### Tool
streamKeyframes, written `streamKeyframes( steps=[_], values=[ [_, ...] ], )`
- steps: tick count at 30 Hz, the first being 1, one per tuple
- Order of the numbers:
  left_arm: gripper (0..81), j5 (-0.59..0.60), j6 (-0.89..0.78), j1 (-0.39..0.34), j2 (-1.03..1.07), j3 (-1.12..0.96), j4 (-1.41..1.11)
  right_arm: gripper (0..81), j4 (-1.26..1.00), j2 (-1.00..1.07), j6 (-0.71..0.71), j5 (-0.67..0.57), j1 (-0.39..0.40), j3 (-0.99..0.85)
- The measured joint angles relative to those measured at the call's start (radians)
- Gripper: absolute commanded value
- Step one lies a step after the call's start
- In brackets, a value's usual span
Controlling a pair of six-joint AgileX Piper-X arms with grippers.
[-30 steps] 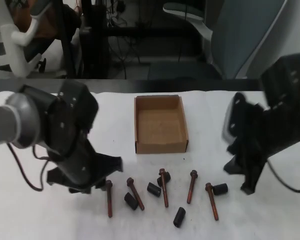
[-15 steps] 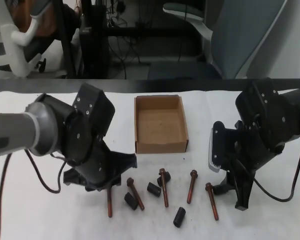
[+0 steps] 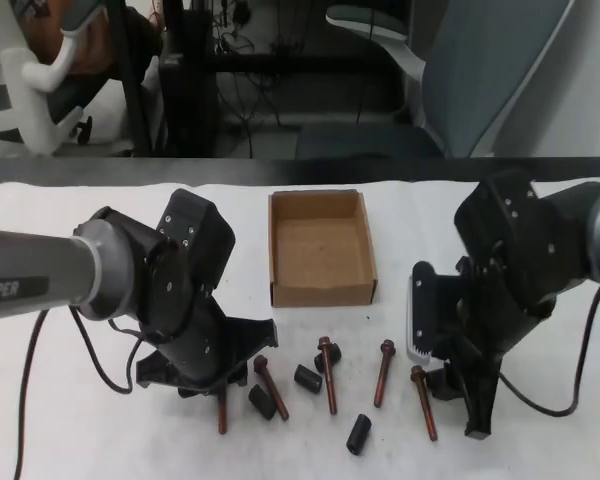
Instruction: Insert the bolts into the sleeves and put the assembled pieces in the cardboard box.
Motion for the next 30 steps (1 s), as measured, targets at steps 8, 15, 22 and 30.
streamKeyframes(
  steps=[8,15,22,30],
  values=[
    [20.2,-0.055,0.025,0.000,0.000,0.000,0.000,30.0,-0.010,0.058,0.000,0.038,0.014,-0.019],
    [1.3,-0.071,0.082,0.000,0.000,0.000,-0.015,0.0,0.005,0.072,0.008,0.105,0.023,-0.029],
    [1.8,-0.071,0.118,0.000,0.000,0.000,-0.045,0.0,0.005,0.067,0.102,0.119,0.022,-0.029],
    [1.8,-0.071,0.261,0.000,-0.049,0.022,-0.073,0.6,-0.007,-0.029,0.261,0.031,0.015,-0.008]
  ],
)
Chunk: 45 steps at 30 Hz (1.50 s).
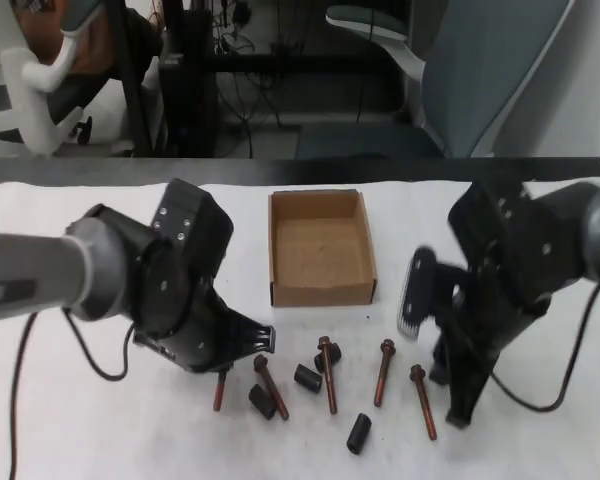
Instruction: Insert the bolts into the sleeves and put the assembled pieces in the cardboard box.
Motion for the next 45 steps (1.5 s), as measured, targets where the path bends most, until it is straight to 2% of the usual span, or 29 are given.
streamKeyframes(
  steps=[7,15,19,21,25,31,38,45],
  values=[
    [1.8,0.024,-0.002,-0.019,-0.240,0.227,-0.345,0.6,-0.108,-0.203,0.203,-0.158,0.000,0.016],
    [1.8,0.095,-0.026,-0.101,-0.454,0.567,-1.229,0.6,-0.361,-0.441,0.525,-0.360,0.008,0.183],
    [1.8,0.092,0.018,-0.111,-0.467,0.585,-1.471,0.6,-0.627,-0.537,0.711,-0.398,0.079,0.341],
    [1.8,0.101,0.025,-0.111,-0.467,0.585,-1.494,0.6,-0.809,-0.565,0.799,-0.360,0.142,0.437],
    [1.8,0.151,0.028,-0.116,-0.458,0.585,-1.497,0.6,-1.073,-0.574,0.869,-0.226,0.274,0.577],
    [1.8,0.234,-0.005,-0.166,-0.416,0.577,-1.497,0.6,-1.163,-0.552,0.838,-0.043,0.437,0.621],
    [1.8,0.251,0.002,-0.258,-0.360,0.519,-1.497,0.6,-1.234,-0.539,0.816,0.036,0.493,0.621],
    [1.8,0.256,0.015,-0.273,-0.337,0.508,-1.497,0.6,-1.250,-0.535,0.794,0.051,0.496,0.621]
  ],
)
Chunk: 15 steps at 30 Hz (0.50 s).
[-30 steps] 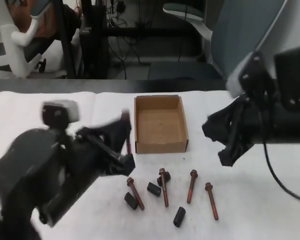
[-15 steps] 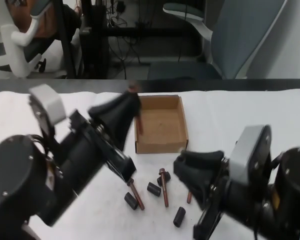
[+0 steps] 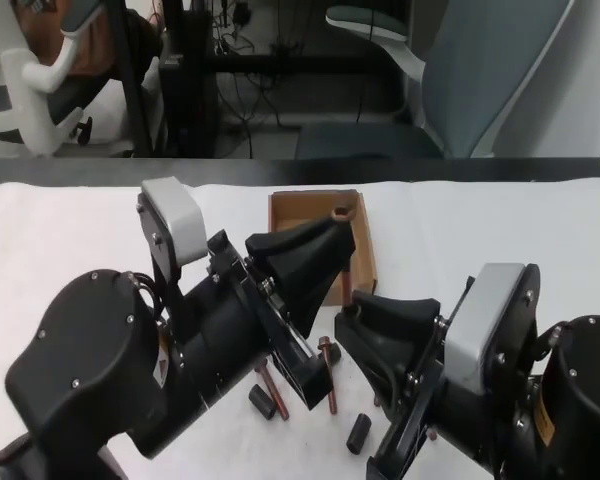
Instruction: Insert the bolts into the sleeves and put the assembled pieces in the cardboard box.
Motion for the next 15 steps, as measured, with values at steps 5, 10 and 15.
streamKeyframes(
  steps=[5,10,15],
  values=[
    [1.8,0.005,0.003,0.000,0.000,-0.002,0.002,0.6,-0.016,0.000,-0.022,0.011,0.000,0.005],
    [1.8,0.032,0.004,-0.007,0.000,-0.006,0.023,0.6,-0.011,0.000,-0.022,0.025,0.000,0.005],
    [1.8,0.034,0.001,-0.011,0.000,-0.008,0.022,0.6,-0.011,0.000,-0.022,0.043,0.000,0.005]
  ],
)
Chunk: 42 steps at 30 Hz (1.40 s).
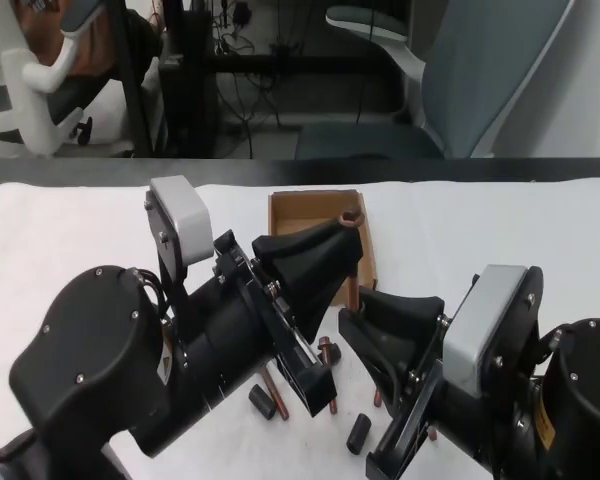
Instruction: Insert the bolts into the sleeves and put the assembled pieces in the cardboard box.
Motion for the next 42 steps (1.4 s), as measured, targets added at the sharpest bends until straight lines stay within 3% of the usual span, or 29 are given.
streamKeyframes(
  steps=[9,14,16,22,34,39,42],
  values=[
    [1.8,0.013,0.006,0.000,0.000,-0.002,0.038,0.6,0.019,0.003,0.008,0.004,0.000,0.001],
    [23.5,0.024,0.012,0.000,-0.002,-0.007,0.069,0.6,0.031,0.005,0.031,0.004,0.000,-0.005],
    [27.2,0.046,0.012,-0.002,0.000,-0.007,0.102,0.6,0.012,0.005,0.041,0.004,0.000,-0.017],
    [27.2,0.056,0.014,-0.005,0.001,-0.004,0.110,0.6,0.005,0.005,0.115,-0.023,0.000,-0.022],
    [26.3,0.057,0.017,-0.005,0.001,-0.004,0.105,0.6,0.009,0.005,0.116,-0.023,0.000,-0.022],
    [26.3,-0.006,-0.001,0.011,0.001,-0.013,0.163,0.6,0.085,0.005,0.112,0.131,0.000,-0.025],
    [30.1,-0.045,-0.008,0.043,0.001,-0.079,0.455,0.6,0.184,0.005,0.105,0.270,0.000,-0.028]
  ],
)
